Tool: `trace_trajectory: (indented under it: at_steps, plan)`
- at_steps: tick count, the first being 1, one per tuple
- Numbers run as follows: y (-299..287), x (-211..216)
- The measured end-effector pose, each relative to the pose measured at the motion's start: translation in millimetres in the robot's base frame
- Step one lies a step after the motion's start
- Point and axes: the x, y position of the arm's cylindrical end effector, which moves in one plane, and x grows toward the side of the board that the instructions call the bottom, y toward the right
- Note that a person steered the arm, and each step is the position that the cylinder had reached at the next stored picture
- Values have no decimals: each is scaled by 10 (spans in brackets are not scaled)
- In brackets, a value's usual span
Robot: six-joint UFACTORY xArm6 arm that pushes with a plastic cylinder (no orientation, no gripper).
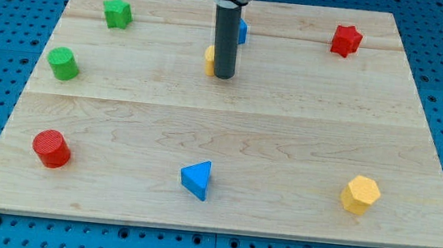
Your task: Place the yellow hexagon above the blue triangle
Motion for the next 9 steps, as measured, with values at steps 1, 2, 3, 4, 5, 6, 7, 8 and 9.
trace_trajectory:
  at_steps: [1, 2, 3, 4, 5, 6, 7, 8, 9]
  plan:
    - [261, 94]
    - [533, 102]
    - [602, 102]
    - [602, 102]
    - [620, 305]
    - [777, 788]
    - [1510, 1072]
    - [2338, 1340]
    - [2699, 1764]
